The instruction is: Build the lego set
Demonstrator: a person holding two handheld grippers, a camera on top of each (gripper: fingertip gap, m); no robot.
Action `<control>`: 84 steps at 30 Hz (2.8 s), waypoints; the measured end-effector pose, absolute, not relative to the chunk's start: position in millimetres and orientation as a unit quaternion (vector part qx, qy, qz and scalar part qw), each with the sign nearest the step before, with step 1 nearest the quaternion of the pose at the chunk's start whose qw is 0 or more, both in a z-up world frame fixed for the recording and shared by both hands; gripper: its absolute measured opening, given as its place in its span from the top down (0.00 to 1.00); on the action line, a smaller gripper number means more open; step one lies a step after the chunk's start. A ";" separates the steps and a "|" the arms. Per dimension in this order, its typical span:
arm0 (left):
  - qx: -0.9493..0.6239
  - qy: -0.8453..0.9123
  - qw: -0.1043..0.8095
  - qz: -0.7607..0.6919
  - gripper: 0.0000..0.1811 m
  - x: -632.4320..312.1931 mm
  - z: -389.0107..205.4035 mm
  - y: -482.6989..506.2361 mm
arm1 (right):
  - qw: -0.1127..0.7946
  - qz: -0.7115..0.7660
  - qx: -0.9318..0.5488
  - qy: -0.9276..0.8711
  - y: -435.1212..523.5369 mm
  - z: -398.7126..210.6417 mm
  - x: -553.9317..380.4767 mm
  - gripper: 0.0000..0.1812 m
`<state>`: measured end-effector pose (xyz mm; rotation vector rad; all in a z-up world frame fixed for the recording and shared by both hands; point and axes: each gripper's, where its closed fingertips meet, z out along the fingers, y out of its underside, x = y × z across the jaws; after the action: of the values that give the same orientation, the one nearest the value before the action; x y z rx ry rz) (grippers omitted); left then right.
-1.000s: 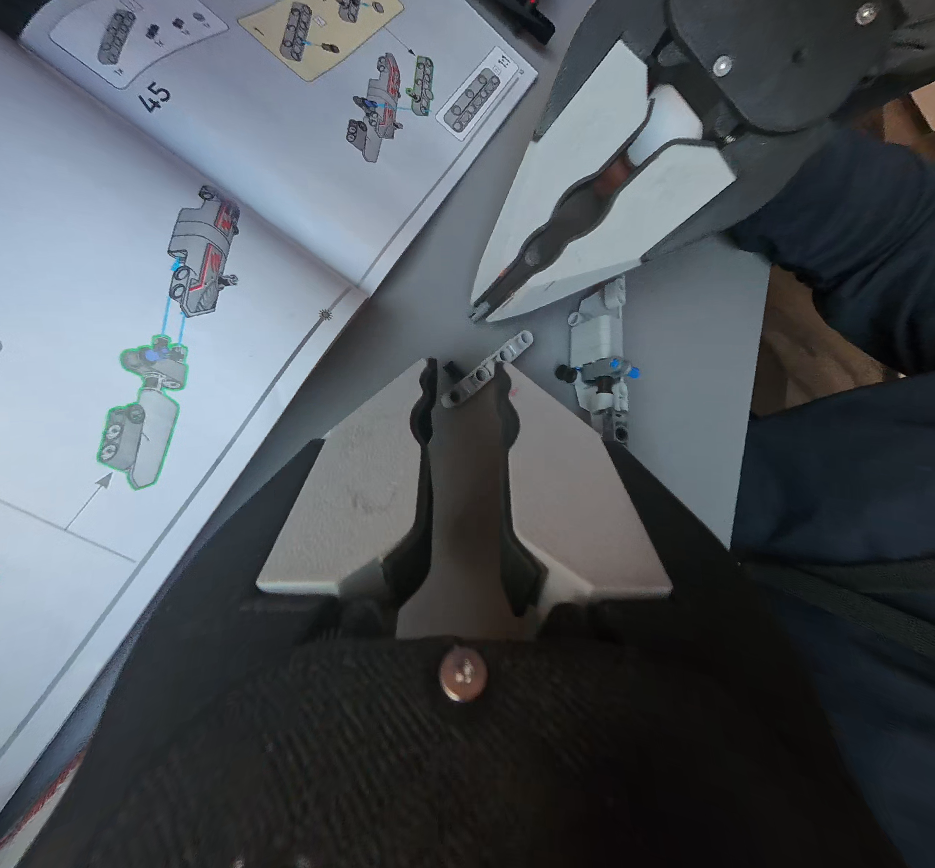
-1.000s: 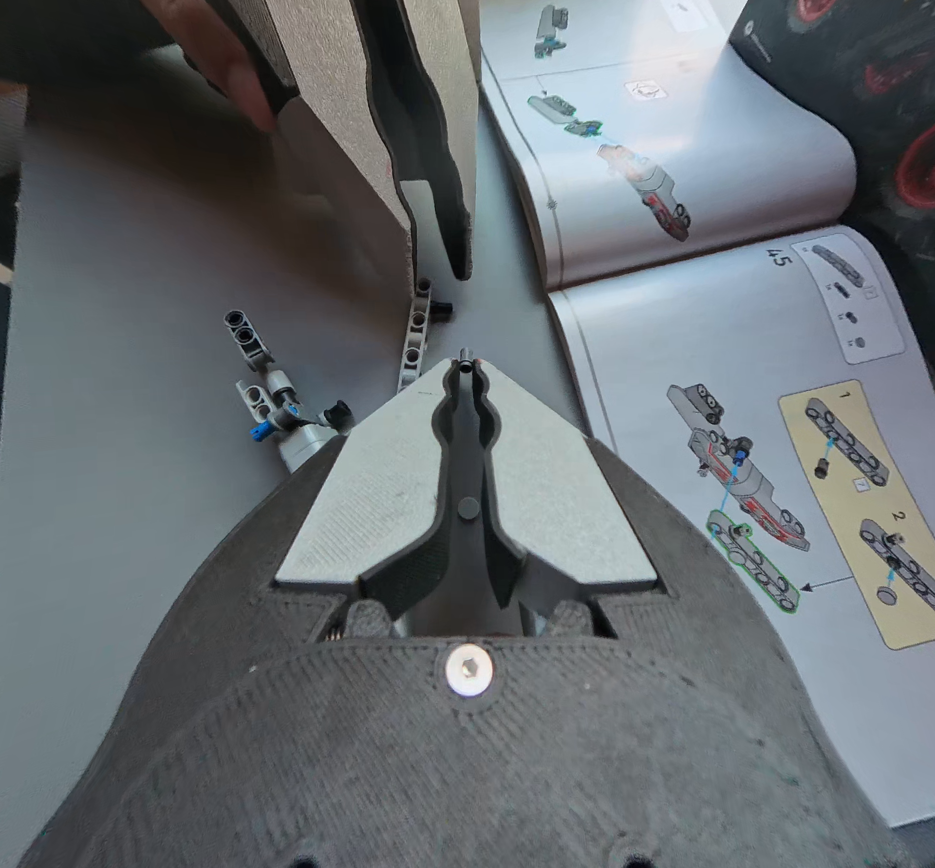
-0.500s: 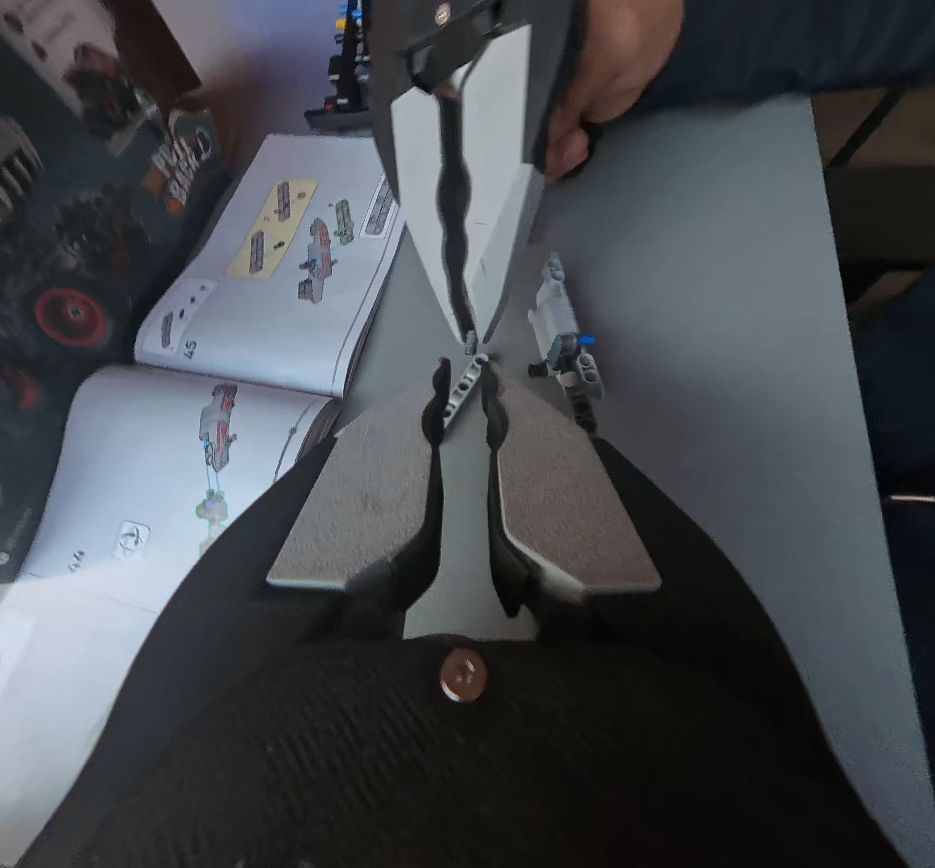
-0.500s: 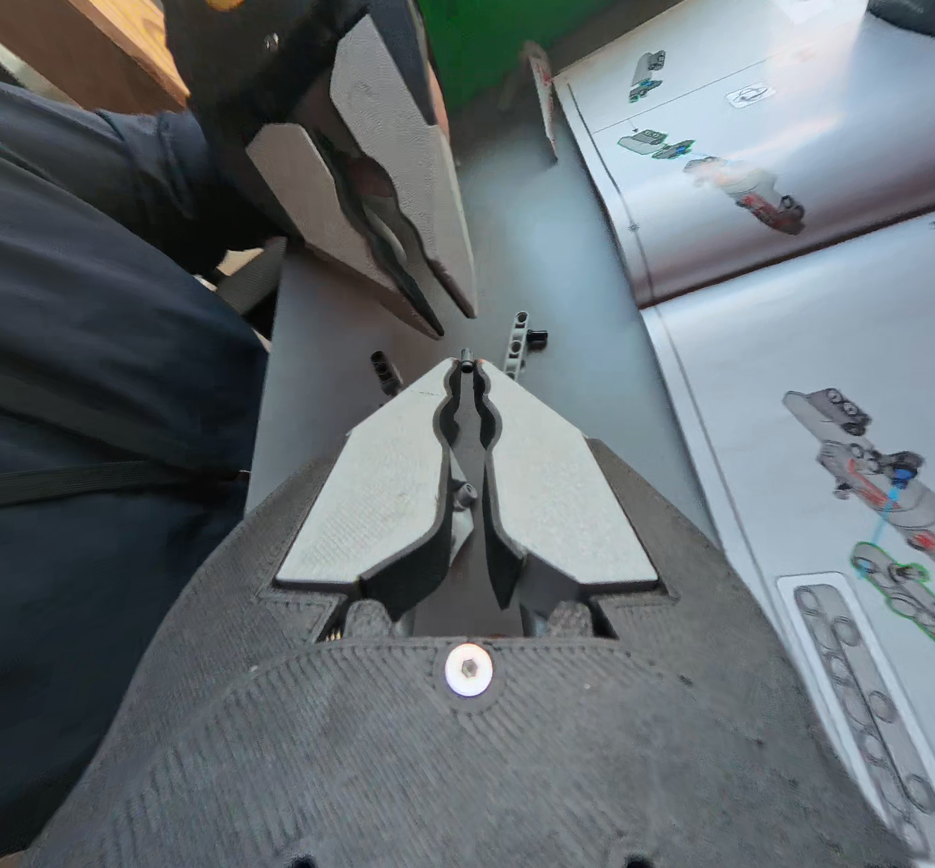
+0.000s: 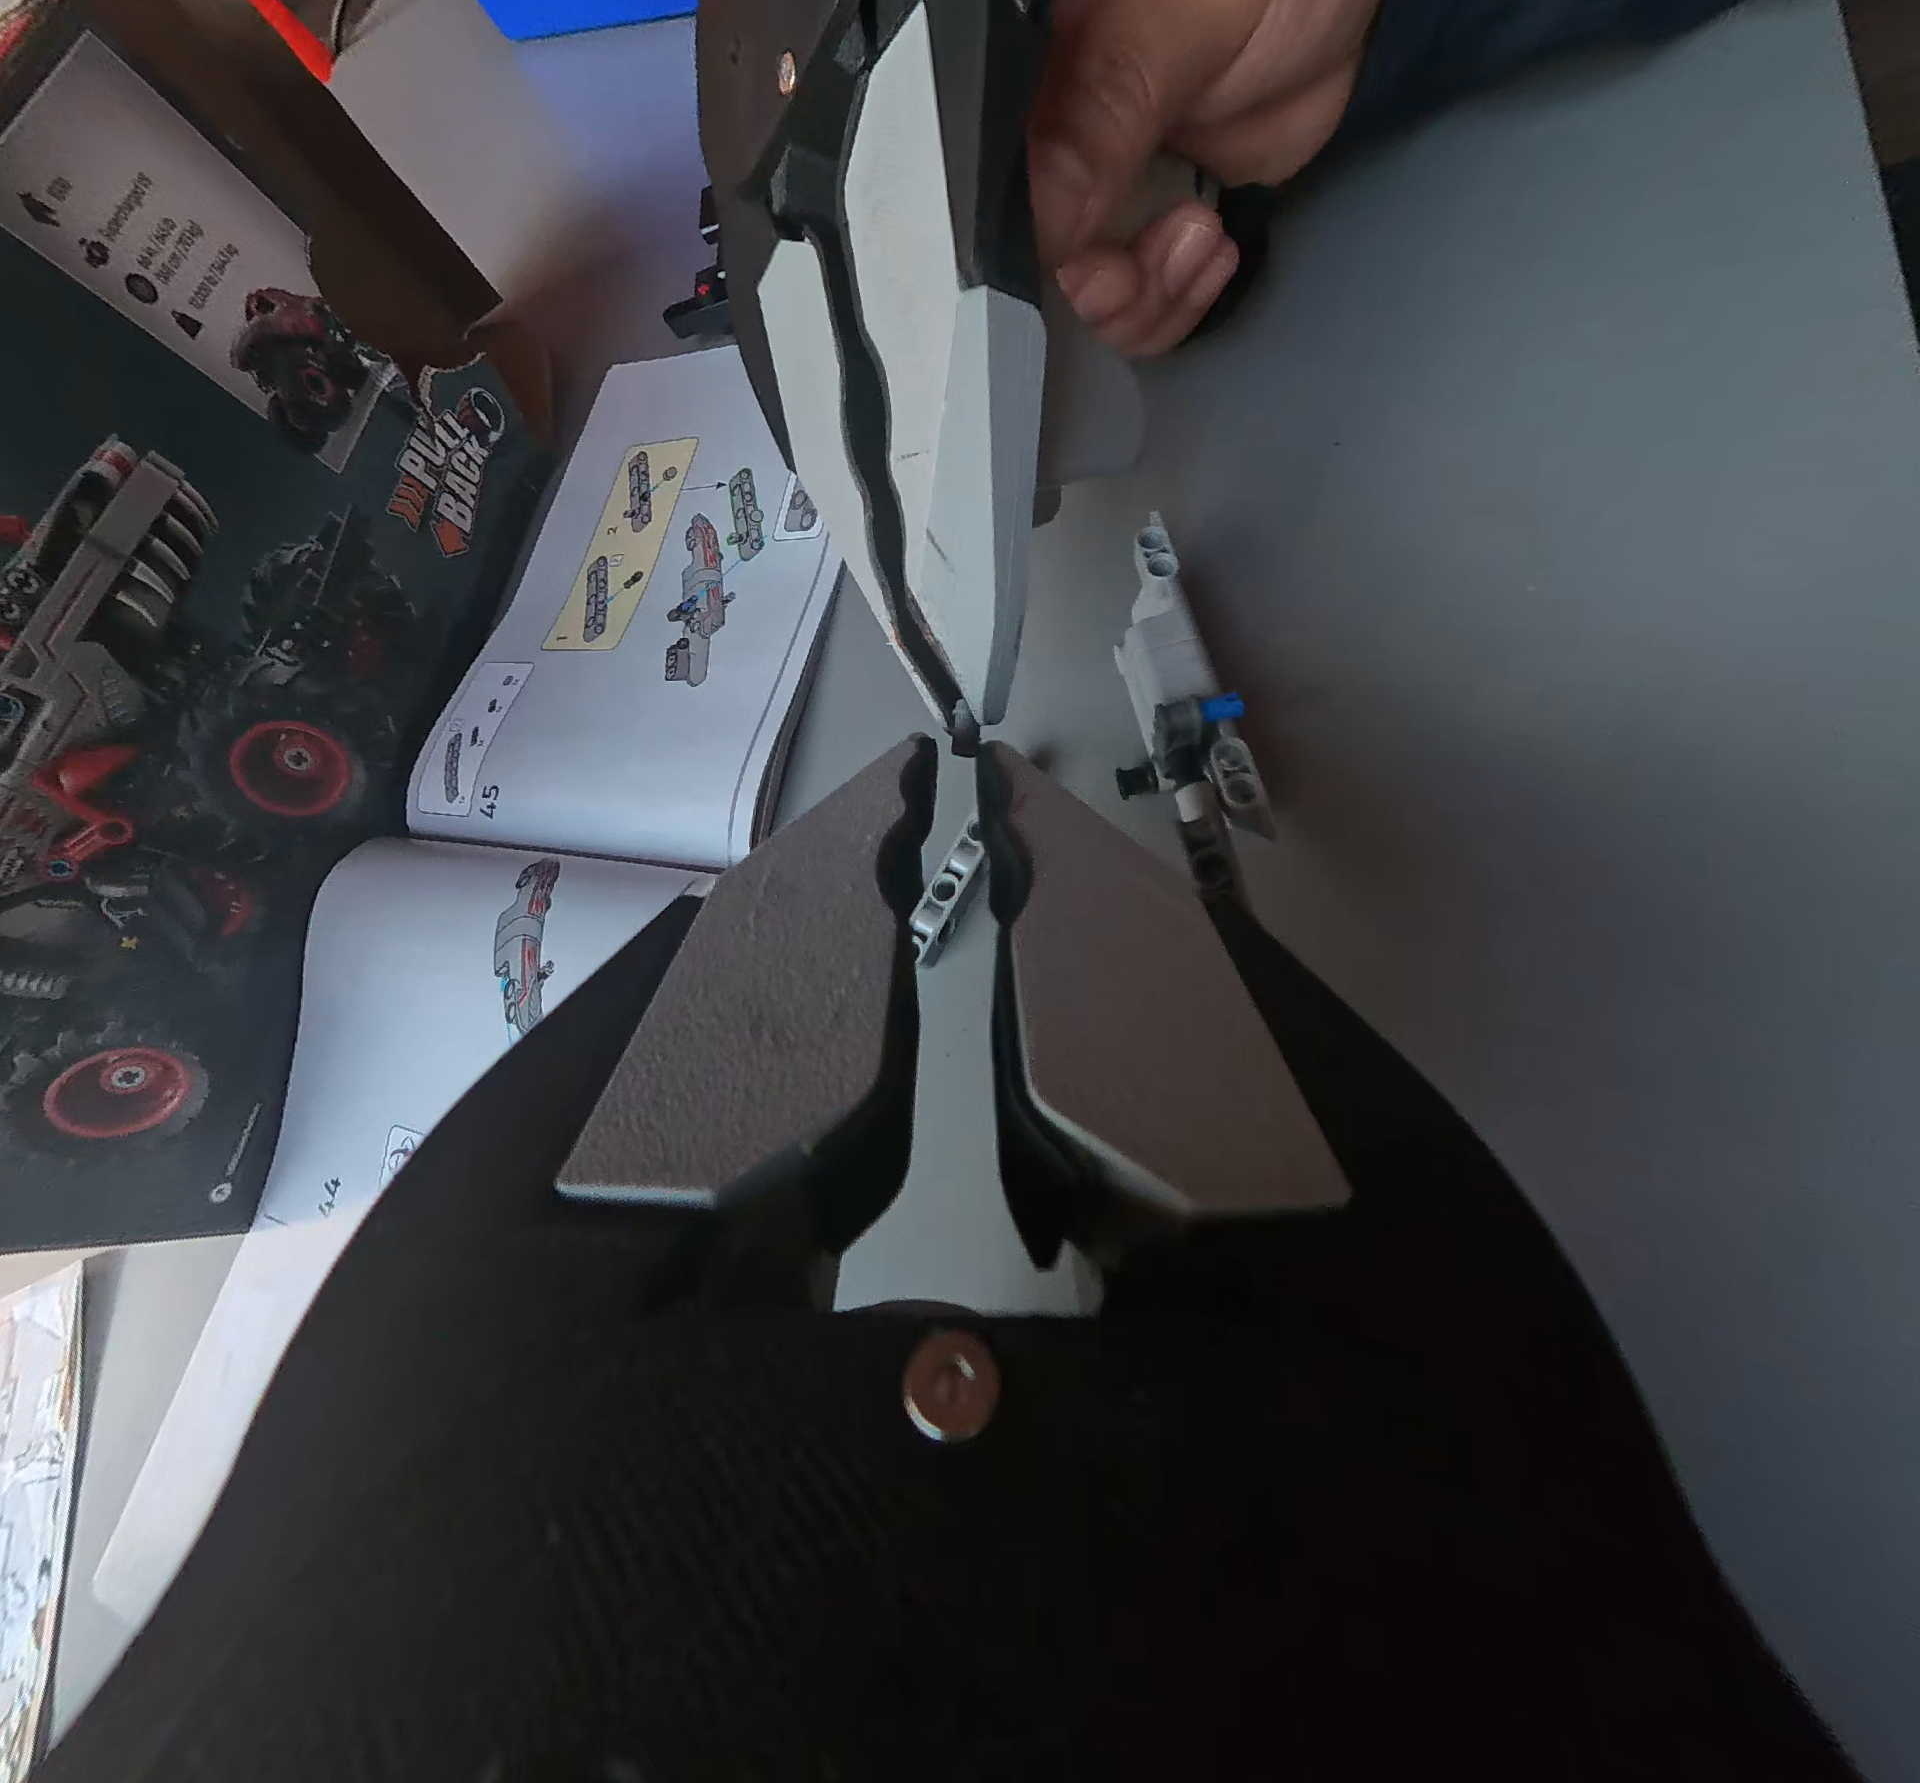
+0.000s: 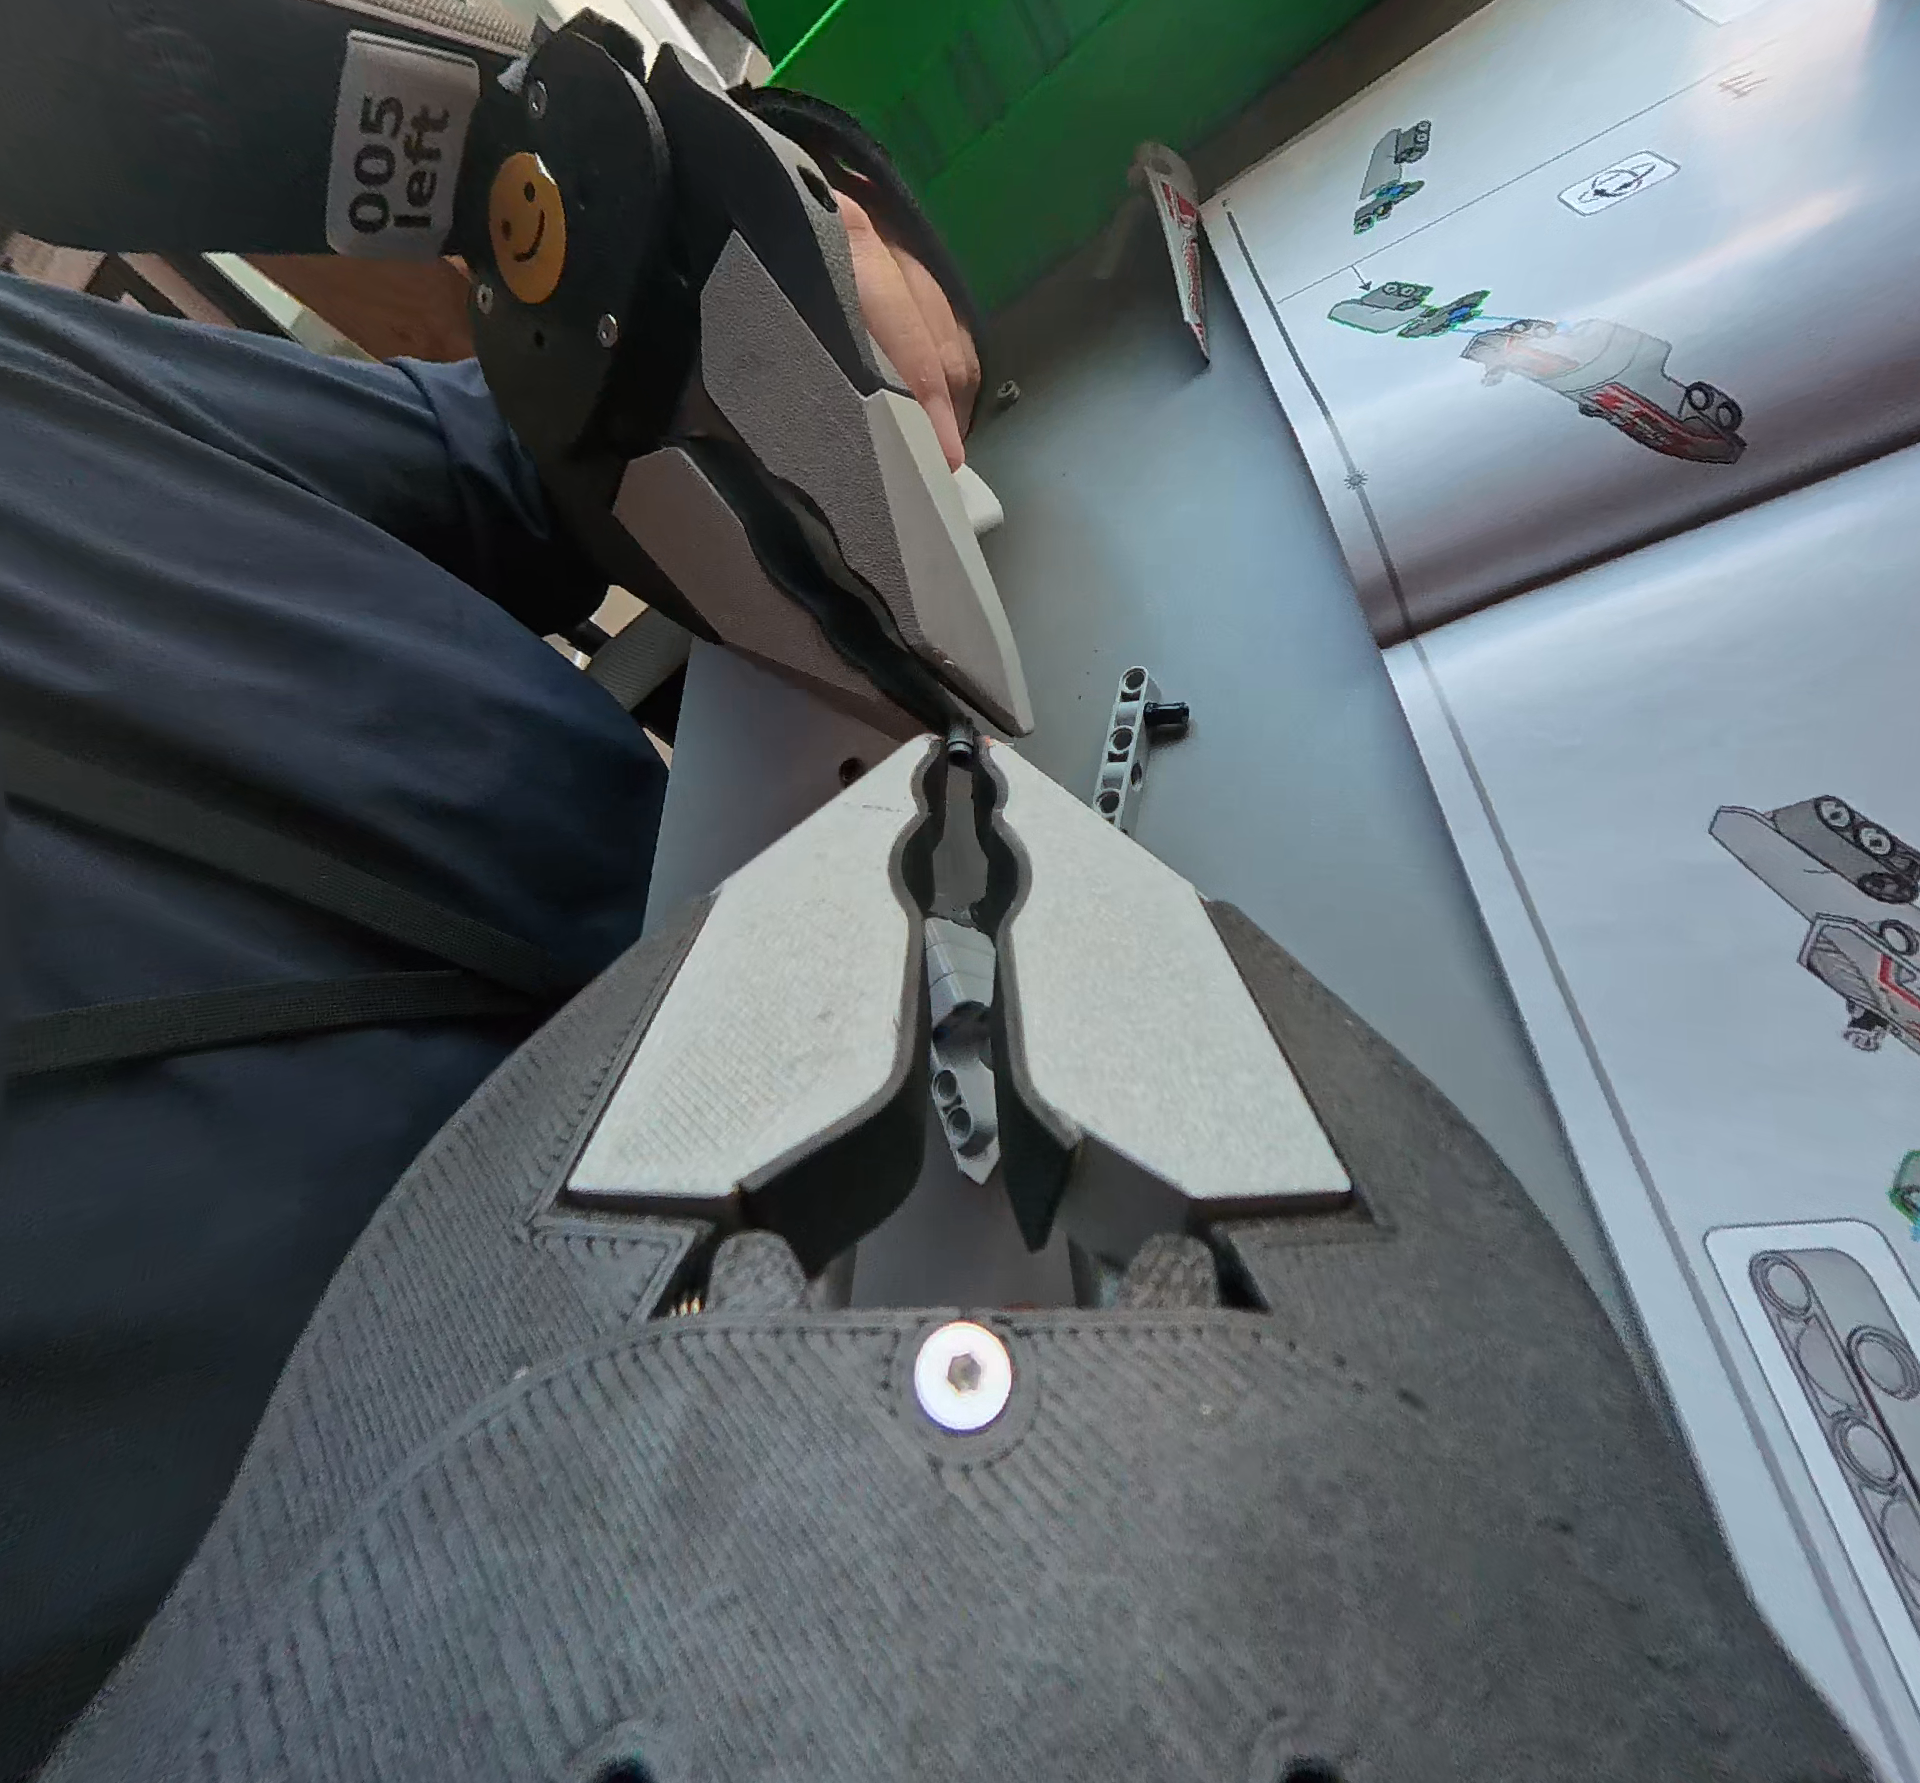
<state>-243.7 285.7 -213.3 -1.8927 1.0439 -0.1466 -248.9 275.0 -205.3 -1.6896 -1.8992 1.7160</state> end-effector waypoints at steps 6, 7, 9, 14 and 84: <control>-0.767 0.414 0.489 -0.041 1.00 -244.9 -205.0 289.9 | 0.038 0.584 -0.552 -0.594 279.6 -196.7 -250.8 0.99; -0.768 0.413 0.489 -0.038 1.00 -245.2 -205.2 290.5 | 0.042 0.582 -0.553 -0.595 280.2 -196.7 -251.1 0.99; -0.773 0.405 0.487 -0.030 0.99 -247.0 -207.8 292.8 | 0.057 0.570 -0.558 -0.601 282.2 -199.3 -252.5 0.99; -0.771 0.401 0.493 -0.023 0.99 -247.5 -206.2 294.2 | 0.065 0.566 -0.564 -0.598 284.3 -198.5 -253.8 0.99; -0.698 0.308 0.320 -0.562 0.99 -202.2 -178.6 230.6 | 0.331 0.395 -0.287 -0.807 227.4 -175.6 -212.9 0.99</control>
<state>-202.2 230.6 -178.6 -1.8352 0.8086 -1.4766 -212.9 227.4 -175.6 -0.7501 -2.1099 1.0327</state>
